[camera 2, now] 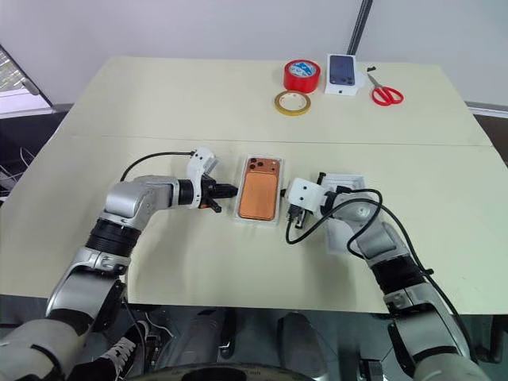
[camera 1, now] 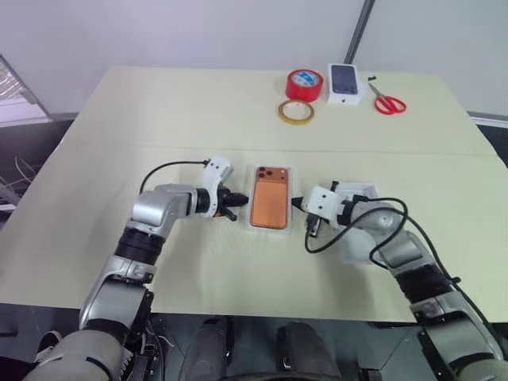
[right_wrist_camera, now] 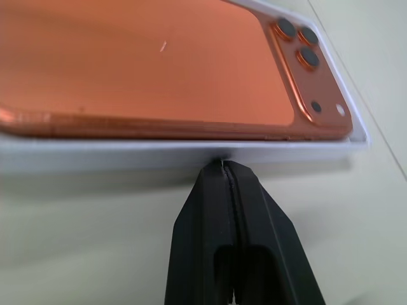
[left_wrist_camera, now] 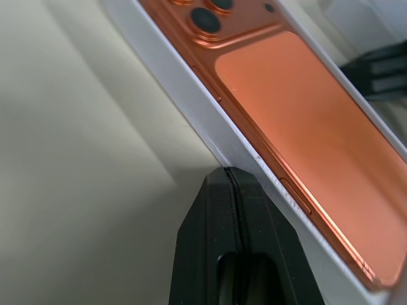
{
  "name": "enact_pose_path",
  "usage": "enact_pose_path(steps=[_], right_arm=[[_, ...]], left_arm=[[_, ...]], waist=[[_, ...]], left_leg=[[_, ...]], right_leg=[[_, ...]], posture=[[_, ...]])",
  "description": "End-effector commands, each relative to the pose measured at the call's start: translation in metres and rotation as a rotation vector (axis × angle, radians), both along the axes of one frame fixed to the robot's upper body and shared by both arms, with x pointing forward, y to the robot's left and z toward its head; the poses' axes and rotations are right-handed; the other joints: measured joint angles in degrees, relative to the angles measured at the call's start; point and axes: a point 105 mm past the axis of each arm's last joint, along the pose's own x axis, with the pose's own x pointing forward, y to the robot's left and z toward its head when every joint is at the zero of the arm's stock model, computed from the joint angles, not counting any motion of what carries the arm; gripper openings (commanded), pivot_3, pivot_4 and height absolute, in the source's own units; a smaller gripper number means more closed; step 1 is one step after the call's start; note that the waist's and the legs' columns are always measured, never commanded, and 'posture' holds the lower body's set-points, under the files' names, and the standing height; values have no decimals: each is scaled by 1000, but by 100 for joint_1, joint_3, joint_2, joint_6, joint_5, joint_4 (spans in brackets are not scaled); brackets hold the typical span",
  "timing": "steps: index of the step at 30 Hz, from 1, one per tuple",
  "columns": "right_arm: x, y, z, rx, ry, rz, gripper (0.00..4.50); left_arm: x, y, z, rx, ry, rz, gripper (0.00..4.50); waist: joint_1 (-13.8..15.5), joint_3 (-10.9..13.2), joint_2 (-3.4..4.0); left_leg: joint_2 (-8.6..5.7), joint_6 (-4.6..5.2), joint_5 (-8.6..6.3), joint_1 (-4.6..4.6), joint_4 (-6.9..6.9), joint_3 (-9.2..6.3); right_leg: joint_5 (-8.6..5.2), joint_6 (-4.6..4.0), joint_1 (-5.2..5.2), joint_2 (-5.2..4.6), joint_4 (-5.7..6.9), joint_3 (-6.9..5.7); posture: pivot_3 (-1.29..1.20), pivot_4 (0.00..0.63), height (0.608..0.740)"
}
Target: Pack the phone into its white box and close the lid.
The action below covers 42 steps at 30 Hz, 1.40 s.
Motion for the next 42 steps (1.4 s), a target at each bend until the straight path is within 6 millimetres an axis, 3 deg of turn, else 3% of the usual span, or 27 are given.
enact_pose_path(steps=[1, 6, 13, 23, 31, 42], right_arm=[[-23, -3, 16, 17, 15, 74, 33], [-46, -24, 17, -23, 80, 52, 33], [-53, -40, 15, -56, 79, -12, 33], [-57, -44, 13, -49, 136, -20, 33], [-53, -49, 14, -92, 105, -27, 33], [-48, -75, 27, -152, 53, -94, 33]], left_arm=[[-26, -57, 19, -114, 19, -218, 0], [-36, -80, 20, -130, 27, -278, 0], [-49, -89, 14, -134, 48, -329, 0], [-35, -72, 9, -101, 30, -250, 0], [-43, -73, 8, -124, 37, -264, 0], [-19, -42, 14, -95, -38, -140, 0]], waist=[[49, 1, 1], [24, 2, 2], [11, 2, 3], [15, 3, 3], [17, 3, 3], [16, 3, 4]], left_leg=[[0, 9, -6, -2, 12, -4], [-8, 38, -23, -2, 40, -6], [4, 36, -23, 3, 33, -5], [3, 36, -23, 2, 36, -4], [3, 36, -23, 2, 35, -5], [3, 36, -23, 3, 36, -5]], right_leg=[[-1, 1, 8, 0, -1, -4], [-3, 6, 31, -9, -9, -5], [-3, 6, 25, -5, -5, -3], [-3, 6, 25, -7, -5, -3], [-3, 6, 25, -7, -5, -3], [-3, 6, 25, -7, -5, -3]], posture=[[0, 150, 740], [0, 150, 740], [0, 150, 740], [0, 150, 740], [0, 150, 740], [0, 150, 740]])
